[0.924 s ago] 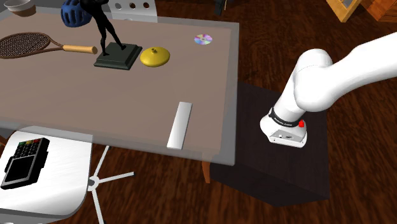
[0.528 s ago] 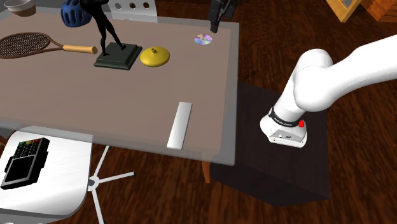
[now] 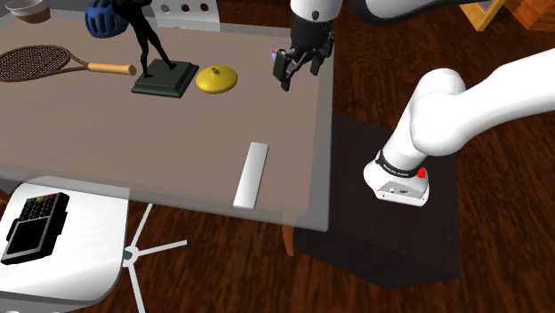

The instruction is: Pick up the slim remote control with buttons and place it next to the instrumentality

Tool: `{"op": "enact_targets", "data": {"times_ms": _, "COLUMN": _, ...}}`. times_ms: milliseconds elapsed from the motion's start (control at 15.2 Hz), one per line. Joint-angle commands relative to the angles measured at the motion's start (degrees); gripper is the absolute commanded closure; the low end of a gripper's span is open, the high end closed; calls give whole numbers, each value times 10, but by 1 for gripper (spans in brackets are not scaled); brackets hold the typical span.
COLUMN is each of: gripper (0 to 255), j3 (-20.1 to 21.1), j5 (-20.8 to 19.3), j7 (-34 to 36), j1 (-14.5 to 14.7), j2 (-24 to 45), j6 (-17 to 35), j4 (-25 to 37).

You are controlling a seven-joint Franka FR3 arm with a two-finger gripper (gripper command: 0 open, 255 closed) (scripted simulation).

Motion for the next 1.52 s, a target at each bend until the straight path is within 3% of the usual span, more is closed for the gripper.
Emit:
{"op": "enact_targets", "data": {"times_ms": 0, "gripper": 0, "j3": 30, "j5": 23, "j7": 57, "j1": -1, "j2": 14, "j6": 19, "j4": -10}}
{"op": "enact_targets", "data": {"times_ms": 396, "gripper": 0, "j3": 120, "j5": 81, "j7": 216, "j1": -13, "j2": 86, "j6": 89, "j4": -19}}
{"op": "enact_targets", "data": {"times_ms": 726, "gripper": 0, "j3": 198, "j5": 107, "j7": 350, "j1": -37, "j2": 178, "j6": 158, "j4": 2}}
{"op": "enact_targets", "data": {"times_ms": 1122, "gripper": 0, "j3": 294, "j5": 79, "j7": 532, "j1": -89, "j2": 324, "j6": 245, "j4": 55}}
{"op": "enact_targets", "data": {"times_ms": 1452, "gripper": 0, "j3": 305, "j5": 62, "j7": 548, "j1": -94, "j2": 352, "j6": 282, "j4": 42}}
